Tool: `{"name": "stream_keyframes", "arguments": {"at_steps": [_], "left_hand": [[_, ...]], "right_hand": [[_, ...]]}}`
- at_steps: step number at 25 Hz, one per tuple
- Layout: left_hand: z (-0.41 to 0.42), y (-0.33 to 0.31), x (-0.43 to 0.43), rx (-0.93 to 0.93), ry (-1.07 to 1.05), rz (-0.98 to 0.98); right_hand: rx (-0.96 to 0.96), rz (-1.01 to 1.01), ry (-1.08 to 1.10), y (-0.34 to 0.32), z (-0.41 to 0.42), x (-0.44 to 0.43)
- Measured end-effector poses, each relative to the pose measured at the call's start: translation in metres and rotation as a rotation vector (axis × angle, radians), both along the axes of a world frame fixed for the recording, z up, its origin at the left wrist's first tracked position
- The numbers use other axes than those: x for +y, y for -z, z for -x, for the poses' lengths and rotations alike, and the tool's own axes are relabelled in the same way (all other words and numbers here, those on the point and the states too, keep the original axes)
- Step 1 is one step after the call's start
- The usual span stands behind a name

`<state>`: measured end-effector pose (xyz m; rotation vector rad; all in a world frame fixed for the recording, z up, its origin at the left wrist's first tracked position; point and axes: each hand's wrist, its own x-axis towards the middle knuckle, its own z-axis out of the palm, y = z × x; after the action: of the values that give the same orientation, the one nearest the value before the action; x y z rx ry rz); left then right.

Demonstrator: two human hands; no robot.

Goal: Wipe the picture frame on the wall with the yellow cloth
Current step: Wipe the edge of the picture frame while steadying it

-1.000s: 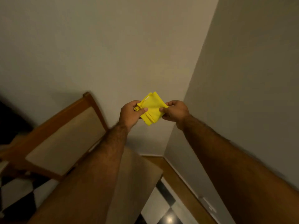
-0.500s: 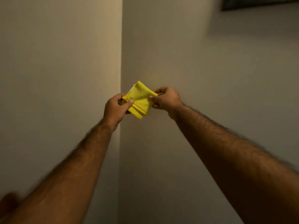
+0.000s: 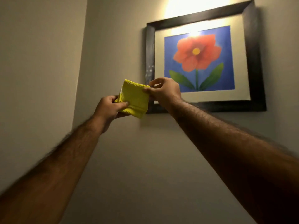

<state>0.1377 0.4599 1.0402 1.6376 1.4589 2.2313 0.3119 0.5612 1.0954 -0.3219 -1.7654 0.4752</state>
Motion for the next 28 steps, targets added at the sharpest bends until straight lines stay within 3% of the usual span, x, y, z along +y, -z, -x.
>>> {"name": "stream_keyframes", "arguments": {"at_steps": [4, 8, 11, 16, 20, 23, 26, 28], "left_hand": [[-0.02, -0.069, 0.017, -0.067, 0.041, -0.09], [-0.025, -0.11, 0.047, -0.161, 0.047, -0.117], [-0.024, -0.121, 0.07, -0.198, 0.002, -0.12], [-0.024, -0.126, 0.086, -0.193, -0.156, -0.123], [-0.044, -0.117, 0.088, 0.03, -0.71, -0.246], [-0.053, -0.113, 0.087, 0.345, -1.082, -0.333], [-0.057, -0.11, 0.094, 0.788, -1.112, -0.366], [-0.055, -0.106, 0.103, 0.982, -1.153, -0.331]], "right_hand": [[0.074, -0.468, 0.454, -0.057, -0.081, 0.027], [-0.02, -0.714, 0.939, -0.083, -0.177, 0.071], [-0.082, -0.76, 1.121, -0.09, -0.23, 0.1], [-0.215, -0.599, 1.19, -0.086, -0.265, 0.138], [-0.31, -0.494, 1.123, -0.069, -0.263, 0.165], [-0.253, -0.501, 1.09, -0.066, -0.252, 0.174], [-0.189, -0.538, 1.06, -0.068, -0.243, 0.179], [-0.163, -0.547, 1.031, -0.067, -0.237, 0.18]]}}
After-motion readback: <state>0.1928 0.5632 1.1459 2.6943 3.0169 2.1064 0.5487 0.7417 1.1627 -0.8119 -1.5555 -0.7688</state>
